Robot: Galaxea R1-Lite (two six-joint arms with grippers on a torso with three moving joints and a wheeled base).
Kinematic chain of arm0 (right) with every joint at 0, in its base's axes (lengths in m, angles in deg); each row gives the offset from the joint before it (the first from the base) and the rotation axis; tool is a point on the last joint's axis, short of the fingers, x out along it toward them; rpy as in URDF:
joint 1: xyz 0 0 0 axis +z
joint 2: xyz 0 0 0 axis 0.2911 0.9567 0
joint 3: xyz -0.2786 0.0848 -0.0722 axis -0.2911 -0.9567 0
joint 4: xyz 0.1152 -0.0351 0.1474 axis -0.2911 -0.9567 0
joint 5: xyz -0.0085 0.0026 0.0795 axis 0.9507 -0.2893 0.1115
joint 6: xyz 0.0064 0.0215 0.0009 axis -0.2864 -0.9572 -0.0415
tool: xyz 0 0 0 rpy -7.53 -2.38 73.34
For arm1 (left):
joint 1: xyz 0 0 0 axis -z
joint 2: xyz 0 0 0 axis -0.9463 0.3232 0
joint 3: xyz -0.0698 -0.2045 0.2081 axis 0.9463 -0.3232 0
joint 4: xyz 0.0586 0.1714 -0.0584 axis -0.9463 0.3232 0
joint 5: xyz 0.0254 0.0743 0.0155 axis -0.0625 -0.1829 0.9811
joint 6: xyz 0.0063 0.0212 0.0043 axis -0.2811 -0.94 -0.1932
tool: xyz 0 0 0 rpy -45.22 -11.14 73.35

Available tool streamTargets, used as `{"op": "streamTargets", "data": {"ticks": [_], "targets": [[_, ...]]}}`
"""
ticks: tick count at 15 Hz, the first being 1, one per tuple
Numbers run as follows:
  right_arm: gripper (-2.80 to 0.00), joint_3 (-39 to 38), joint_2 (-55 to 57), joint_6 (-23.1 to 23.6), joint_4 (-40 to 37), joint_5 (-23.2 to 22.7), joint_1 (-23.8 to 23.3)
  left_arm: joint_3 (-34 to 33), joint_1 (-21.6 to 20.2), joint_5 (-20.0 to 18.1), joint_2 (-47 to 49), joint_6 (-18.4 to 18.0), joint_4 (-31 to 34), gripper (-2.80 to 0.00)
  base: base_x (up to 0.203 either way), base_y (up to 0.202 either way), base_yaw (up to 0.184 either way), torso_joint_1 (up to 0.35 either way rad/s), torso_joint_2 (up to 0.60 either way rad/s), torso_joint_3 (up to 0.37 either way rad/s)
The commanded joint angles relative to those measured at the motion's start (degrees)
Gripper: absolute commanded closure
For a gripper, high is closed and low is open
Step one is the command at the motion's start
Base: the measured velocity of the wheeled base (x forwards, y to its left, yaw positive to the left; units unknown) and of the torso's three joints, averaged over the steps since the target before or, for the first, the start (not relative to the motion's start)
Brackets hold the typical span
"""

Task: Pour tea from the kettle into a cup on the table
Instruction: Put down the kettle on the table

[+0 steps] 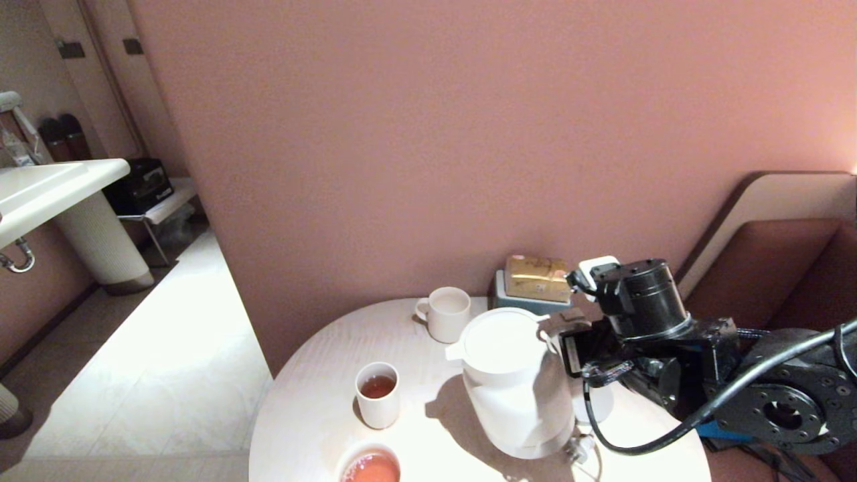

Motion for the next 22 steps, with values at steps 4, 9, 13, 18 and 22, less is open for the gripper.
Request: {"op": "streamTargets", "data": {"ticks": [4,9,13,18,22], "targets": [[0.0,-7.59,-1.55,-3.67,13.57,-5.3,-10.56,0.0,0.0,0.0,0.06,0.02,0.05,0.0,0.0,0.0,0.0,0.0,0.0,0.0],[0.0,-11.68,5.14,-3.6,31.18,-11.16,-21.83,0.0,0.0,0.0,0.04,0.02,-0.01,0.0,0.0,0.0,0.0,0.0,0.0,0.0],[0.0,-12.33,12.07,-3.16,40.1,-15.65,-28.14,0.0,0.0,0.0,0.06,0.02,0.0,0.0,0.0,0.0,0.0,0.0,0.0,0.0],[0.0,-16.14,21.66,0.05,57.39,-17.1,-31.71,0.0,0.0,0.0,0.06,0.02,0.05,0.0,0.0,0.0,0.0,0.0,0.0,0.0],[0.0,-18.81,23.15,1.69,62.19,-17.32,-31.83,0.0,0.0,0.0,0.06,0.02,0.05,0.0,0.0,0.0,0.0,0.0,0.0,0.0]]}}
